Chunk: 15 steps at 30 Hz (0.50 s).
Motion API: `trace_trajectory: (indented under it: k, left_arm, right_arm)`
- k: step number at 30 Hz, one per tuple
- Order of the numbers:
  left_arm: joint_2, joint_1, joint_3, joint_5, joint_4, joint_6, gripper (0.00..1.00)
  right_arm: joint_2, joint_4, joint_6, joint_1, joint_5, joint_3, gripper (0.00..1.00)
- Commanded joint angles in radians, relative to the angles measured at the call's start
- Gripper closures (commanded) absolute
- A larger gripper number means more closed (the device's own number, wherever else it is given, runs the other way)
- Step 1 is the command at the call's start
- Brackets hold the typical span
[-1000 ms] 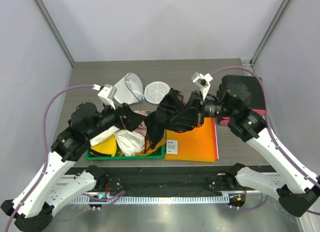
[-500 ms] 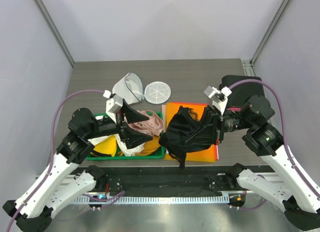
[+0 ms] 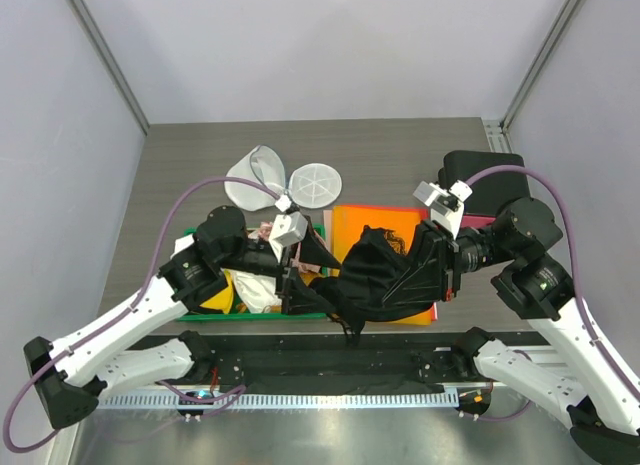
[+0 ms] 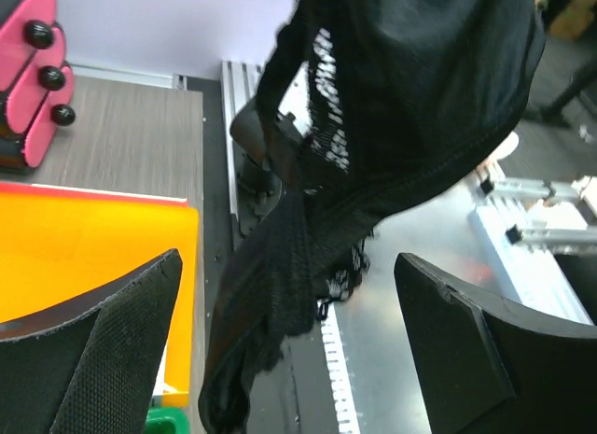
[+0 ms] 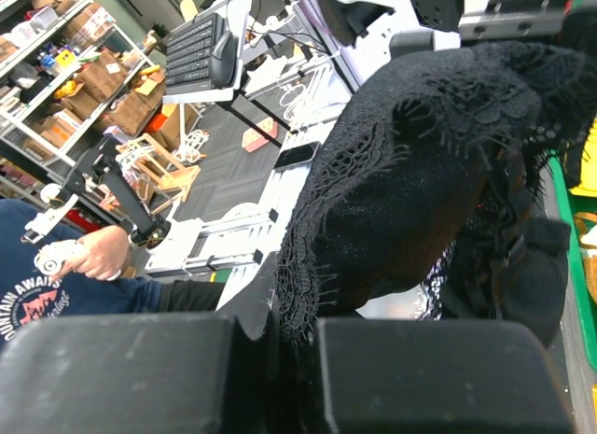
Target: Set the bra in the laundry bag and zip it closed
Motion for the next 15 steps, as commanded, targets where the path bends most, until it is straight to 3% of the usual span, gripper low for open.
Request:
trace_trajectory:
  k: [1, 4, 11, 15]
  left_arm:
    - [0.036, -0.093, 0.065, -0.013, -0.018, 0.117, 0.06]
    - [0.080, -0.144, 0.099, -0.054, -0.044, 0.140, 0.13]
    - [0.071, -0.176, 0.090, -0.194, -0.073, 0.138, 0.40]
    - [0.019, -0.178, 0.062, -0.351, -0.099, 0.129, 0.56]
  right_arm:
    - [-0.016, 0.076, 0.058, 0.000, -0.032, 0.024, 0.99]
    - [-0.019, 0.085, 0.061, 0.000, -0.029, 0.025, 0.99]
    - [-0.024, 0.090, 0.064, 0.000, -0.007, 0.019, 0.99]
    - [-0.027, 0.088, 0.064, 0.000, 0.021, 0.014, 0.99]
